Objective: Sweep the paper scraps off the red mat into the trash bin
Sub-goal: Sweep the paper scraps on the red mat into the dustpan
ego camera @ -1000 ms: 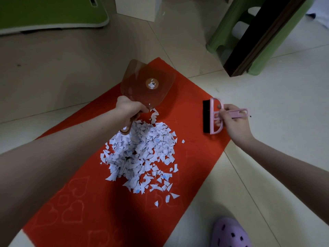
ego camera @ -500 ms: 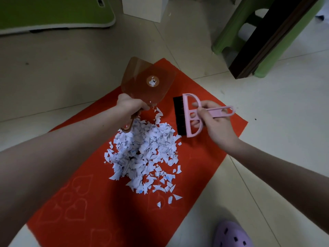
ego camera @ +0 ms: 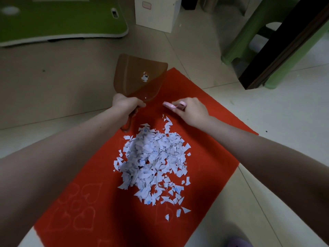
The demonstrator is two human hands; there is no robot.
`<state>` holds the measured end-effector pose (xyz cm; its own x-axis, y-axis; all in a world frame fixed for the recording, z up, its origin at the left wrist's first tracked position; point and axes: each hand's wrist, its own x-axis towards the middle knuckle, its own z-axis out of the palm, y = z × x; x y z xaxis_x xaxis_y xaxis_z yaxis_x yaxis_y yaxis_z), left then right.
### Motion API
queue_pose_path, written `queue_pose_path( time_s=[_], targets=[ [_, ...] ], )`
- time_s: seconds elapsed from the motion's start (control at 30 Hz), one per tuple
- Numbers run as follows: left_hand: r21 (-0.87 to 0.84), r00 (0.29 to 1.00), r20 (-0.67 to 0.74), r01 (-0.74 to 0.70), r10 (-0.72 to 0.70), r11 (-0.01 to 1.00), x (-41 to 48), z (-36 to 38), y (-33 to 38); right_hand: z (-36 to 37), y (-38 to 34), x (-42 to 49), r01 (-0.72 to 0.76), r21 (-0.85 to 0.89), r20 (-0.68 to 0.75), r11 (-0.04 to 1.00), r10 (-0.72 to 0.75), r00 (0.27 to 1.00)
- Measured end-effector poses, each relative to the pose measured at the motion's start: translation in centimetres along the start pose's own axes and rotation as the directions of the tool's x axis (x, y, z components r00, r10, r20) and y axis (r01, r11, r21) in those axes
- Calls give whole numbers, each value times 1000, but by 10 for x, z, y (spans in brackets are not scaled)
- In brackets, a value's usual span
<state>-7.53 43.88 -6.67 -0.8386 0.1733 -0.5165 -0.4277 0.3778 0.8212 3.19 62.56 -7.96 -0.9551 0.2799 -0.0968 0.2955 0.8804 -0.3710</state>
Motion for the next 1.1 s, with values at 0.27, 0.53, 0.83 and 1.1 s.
queue_pose_path(
  time_s=[0.27,0.53,0.83,1.1],
  targets=[
    [-42,1000,12,7,-7,999,16,-20,2,-45,-30,3,290,117,194,950,-309,931],
    [-100,1000,4,-4,5,995,28,-31,5,-27,-26,45,100,-90,174,991,-84,981],
    [-115,1000,2,3,-3,993,35,-40,2,-52,-20,16,210,215,209,954,-255,944],
    [-119,1000,8,3,-2,993,37,-32,3,-9,-21,73,75,-44,21,996,-74,997]
  ],
)
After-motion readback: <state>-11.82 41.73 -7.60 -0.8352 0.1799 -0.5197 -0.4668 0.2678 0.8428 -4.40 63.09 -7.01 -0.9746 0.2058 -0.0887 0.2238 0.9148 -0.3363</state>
